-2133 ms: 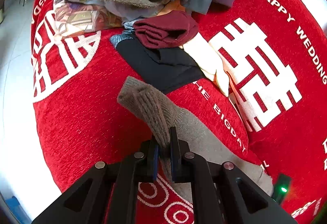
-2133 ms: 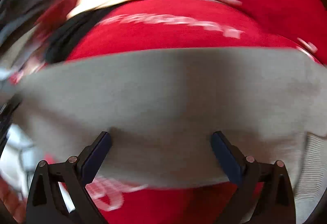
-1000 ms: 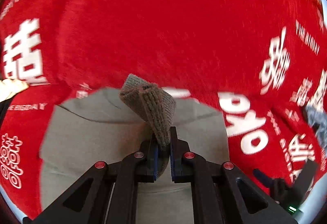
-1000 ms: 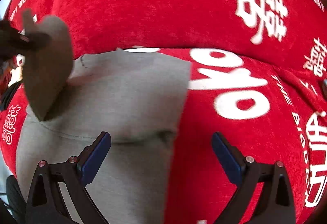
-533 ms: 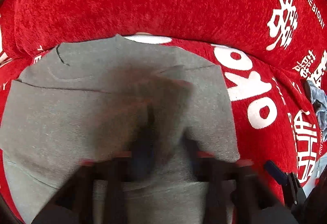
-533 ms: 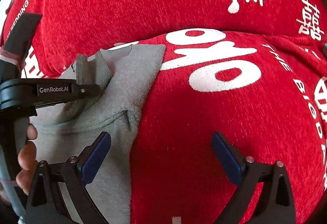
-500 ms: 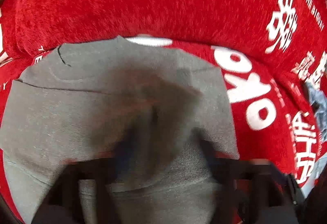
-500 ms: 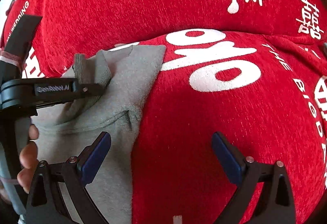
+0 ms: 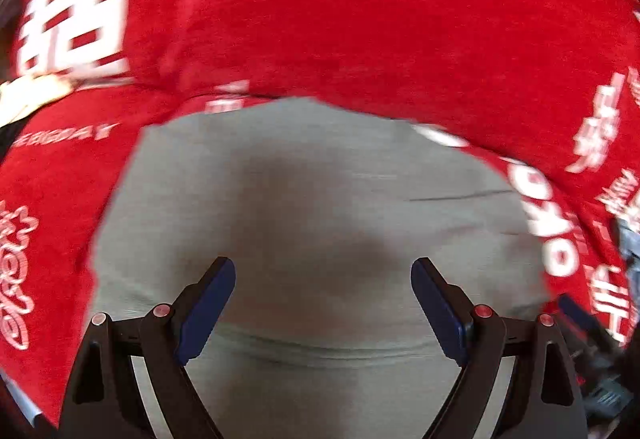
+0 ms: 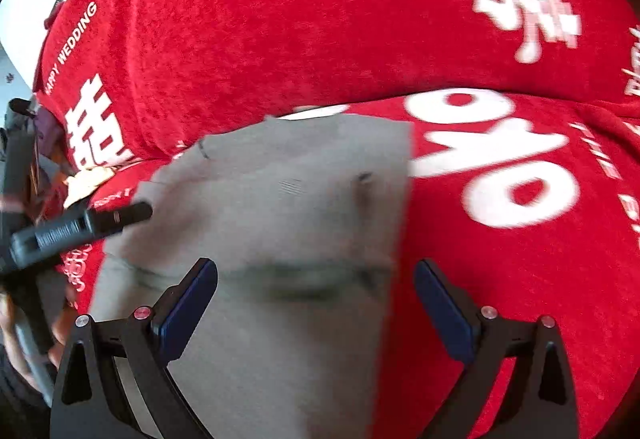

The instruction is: Fold small clothes

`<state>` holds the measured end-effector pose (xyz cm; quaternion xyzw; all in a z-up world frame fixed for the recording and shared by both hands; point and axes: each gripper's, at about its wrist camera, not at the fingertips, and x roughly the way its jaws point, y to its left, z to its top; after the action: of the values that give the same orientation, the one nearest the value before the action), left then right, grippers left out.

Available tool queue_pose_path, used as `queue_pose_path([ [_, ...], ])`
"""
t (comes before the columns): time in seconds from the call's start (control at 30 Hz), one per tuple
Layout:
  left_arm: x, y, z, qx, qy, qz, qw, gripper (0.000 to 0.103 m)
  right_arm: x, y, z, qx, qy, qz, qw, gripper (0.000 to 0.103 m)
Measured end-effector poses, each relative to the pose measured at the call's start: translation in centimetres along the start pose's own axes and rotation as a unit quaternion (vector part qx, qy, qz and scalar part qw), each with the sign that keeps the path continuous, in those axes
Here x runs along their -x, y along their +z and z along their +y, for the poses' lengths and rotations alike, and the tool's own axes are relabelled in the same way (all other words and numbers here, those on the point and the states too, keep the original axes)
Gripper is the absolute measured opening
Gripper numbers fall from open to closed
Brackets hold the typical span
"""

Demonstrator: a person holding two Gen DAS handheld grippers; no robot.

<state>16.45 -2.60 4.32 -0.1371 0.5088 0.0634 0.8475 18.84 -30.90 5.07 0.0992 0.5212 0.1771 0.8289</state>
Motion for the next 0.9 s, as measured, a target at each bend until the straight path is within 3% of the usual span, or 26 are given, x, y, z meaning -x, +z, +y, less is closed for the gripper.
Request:
queue_pose_path([
  [0.1, -1.1, -0.4, 3.2, 0.016, 0.025, 0.012, 0.9995, 0.09, -2.6, 1.0, 1.1, 0.011, -0.053, 0.012, 0.998, 0.098],
  [0.17, -1.6, -0.8, 5.1, 0.025, 0.032, 0.017, 0.999, 0.09, -3.3, 1.1, 1.2, 0.006, -0.054, 0.015, 0.998, 0.092],
  [0.2, -2.0, -0.9, 5.5, 0.024, 0.035, 0.02, 0.9989, 0.09, -3.5, 1.1, 1.4, 0.01, -0.061, 0.015, 0.998, 0.084],
  [0.23, -2.4, -1.0, 5.8, 0.02, 0.039, 0.022, 0.9988, 0.09, -3.7, 1.2, 1.6, 0.018, -0.069, 0.018, 0.997, 0.067],
  [0.27, -2.6, -1.1, 6.0, 0.011, 0.047, 0.017, 0.9987, 0.09, -3.8, 1.3, 1.6, 0.024, -0.078, 0.02, 0.996, 0.056],
  [0.3, -2.5, -1.3, 6.3, 0.003, 0.05, 0.014, 0.9986, 0.09, -3.8, 1.5, 1.5, 0.027, -0.082, 0.02, 0.996, 0.031],
  [0.33, -2.4, -1.2, 6.2, -0.002, 0.05, 0.014, 0.9986, 0.09, -3.6, 1.7, 1.3, 0.022, -0.067, 0.023, 0.997, 0.017],
  [0.47, -2.1, -1.0, 5.8, -0.006, 0.025, 0.007, 0.9996, 0.09, -1.6, 2.0, 1.4, 0.028, -0.08, -0.03, 0.996, 0.016],
  [0.53, -2.8, -1.1, 5.3, -0.02, 0.039, 0.008, 0.999, 0.09, -2.3, 2.1, 0.9, 0.018, -0.095, -0.023, 0.995, 0.016],
  [0.63, -2.6, -1.1, 4.7, -0.037, 0.048, 0.007, 0.9982, 0.095, -4.4, 1.5, -0.3, 0.001, -0.094, 0.025, 0.995, 0.02],
  [0.67, -2.4, -0.9, 4.9, -0.035, 0.042, 0.012, 0.9985, 0.095, -4.0, 1.4, -0.5, -0.002, -0.089, 0.016, 0.996, 0.021],
  [0.73, -1.3, -0.6, 5.7, -0.024, 0.022, 0.013, 0.9994, 0.095, -2.7, 1.6, -0.7, -0.015, -0.096, 0.006, 0.995, 0.048],
  [0.8, -0.2, -0.2, 6.6, -0.016, 0.015, -0.003, 0.9998, 0.095, -0.3, 1.7, -0.7, -0.028, -0.119, -0.032, 0.992, 0.065],
  [0.9, -0.1, 0.9, 7.4, -0.006, 0.026, -0.008, 0.9996, 0.095, 2.0, 2.0, 0.7, -0.015, -0.156, -0.081, 0.984, 0.069],
])
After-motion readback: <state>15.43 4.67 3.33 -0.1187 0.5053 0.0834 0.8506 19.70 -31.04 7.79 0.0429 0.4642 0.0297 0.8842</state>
